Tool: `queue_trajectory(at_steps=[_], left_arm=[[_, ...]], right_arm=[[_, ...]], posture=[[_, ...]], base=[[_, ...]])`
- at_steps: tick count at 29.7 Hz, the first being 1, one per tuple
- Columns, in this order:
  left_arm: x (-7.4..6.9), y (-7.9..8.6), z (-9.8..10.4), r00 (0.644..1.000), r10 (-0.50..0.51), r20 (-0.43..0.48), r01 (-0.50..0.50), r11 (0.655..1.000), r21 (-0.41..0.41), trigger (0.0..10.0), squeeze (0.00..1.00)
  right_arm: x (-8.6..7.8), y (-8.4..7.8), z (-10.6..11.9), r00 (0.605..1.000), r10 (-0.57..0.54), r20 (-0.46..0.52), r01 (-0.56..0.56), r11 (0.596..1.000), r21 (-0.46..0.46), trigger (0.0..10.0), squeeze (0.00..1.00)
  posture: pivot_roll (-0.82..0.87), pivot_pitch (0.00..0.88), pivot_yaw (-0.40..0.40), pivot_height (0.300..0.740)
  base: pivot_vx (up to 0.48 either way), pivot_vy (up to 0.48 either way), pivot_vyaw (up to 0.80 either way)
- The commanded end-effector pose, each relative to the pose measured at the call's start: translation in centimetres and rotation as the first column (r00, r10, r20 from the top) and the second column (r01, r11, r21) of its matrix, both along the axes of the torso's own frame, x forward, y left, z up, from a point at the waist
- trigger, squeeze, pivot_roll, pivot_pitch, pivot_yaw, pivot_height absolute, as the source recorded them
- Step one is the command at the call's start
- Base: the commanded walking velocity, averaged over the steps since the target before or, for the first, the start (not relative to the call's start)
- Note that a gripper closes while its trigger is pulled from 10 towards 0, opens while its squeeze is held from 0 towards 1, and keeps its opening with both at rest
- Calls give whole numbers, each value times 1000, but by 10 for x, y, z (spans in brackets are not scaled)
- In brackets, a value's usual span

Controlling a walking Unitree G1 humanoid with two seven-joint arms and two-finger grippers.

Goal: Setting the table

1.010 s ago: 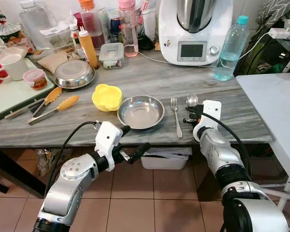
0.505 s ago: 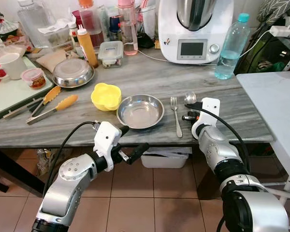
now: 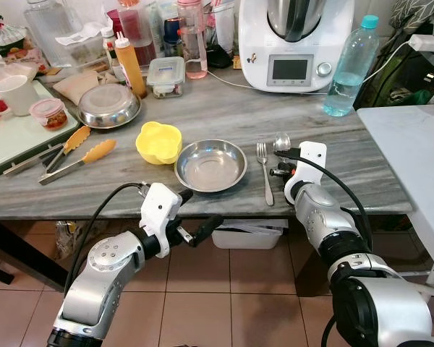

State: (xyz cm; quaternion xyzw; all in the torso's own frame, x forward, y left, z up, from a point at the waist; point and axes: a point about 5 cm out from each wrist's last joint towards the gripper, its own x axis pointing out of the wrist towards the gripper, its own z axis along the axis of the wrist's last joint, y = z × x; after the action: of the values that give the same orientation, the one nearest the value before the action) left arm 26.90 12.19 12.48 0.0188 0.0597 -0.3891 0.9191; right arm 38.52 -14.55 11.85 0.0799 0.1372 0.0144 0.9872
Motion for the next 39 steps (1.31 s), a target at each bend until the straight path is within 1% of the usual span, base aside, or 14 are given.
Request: queue_trajectory(at_steps=[1,2,3,4,11,17,29,33,34,35,37,39], left_arm=[[-2,2,3,1000,0,18,0,1000,23,10000,0],[-1,3,3,1000,-2,18,1,1000,26,10000,0],[-1,3,3,1000,-2,18,1,1000,26,10000,0],[-1,3,3,1000,-3,19,3,1000,27,10000,0],[0,1,4,1000,-21,22,21,999,28,10000,0],[-4,-2,5,998,-63,13,62,998,18,10000,0],[-1,-5,11,998,-56,33,56,998,-17,10000,0],[-1,-5,11,998,-48,36,49,999,-19,10000,0],[-1,-4,11,998,-41,37,42,999,-19,10000,0],[-1,-4,11,998,-41,37,42,999,-19,10000,0],[-1,-3,11,999,-32,37,33,999,-21,10000,0],[-2,-2,11,999,-12,39,13,999,-30,10000,0]], right_arm=[[-1,2,-4,1000,-2,-26,3,1000,22,10000,8],[-2,3,-6,1000,-3,-31,3,1000,25,10000,345],[-2,3,-6,1000,-3,-31,3,1000,25,10000,345],[-3,3,-8,999,-1,-38,2,1000,30,10000,1000],[-4,2,-12,999,-7,-47,8,1000,26,10000,1000],[-3,-1,-10,999,-15,-40,16,1000,24,10000,1000],[-4,-4,-9,1000,-21,-23,22,1000,21,10000,1000],[-3,-4,-5,1000,-23,4,22,999,33,10000,1000],[-4,-6,-2,999,-25,29,25,999,20,10000,1000],[-4,-6,-2,999,-25,29,25,999,20,10000,1000],[-4,-7,1,998,-27,56,27,1000,12,10000,1000],[-6,-10,8,994,-35,106,35,999,2,10000,1000]], posture=[[83,86,61,740],[82,86,64,740],[82,86,64,740],[81,86,66,740],[76,85,71,740],[72,82,69,740],[76,71,68,740],[81,69,65,740],[81,69,65,740],[81,69,65,740],[82,69,65,740],[80,68,65,740]], base=[[0,0,0],[0,0,0],[0,0,0],[0,0,0],[0,0,0],[0,0,0],[0,0,0],[0,0,0],[0,0,0],[0,0,0],[0,0,0],[0,0,0]])
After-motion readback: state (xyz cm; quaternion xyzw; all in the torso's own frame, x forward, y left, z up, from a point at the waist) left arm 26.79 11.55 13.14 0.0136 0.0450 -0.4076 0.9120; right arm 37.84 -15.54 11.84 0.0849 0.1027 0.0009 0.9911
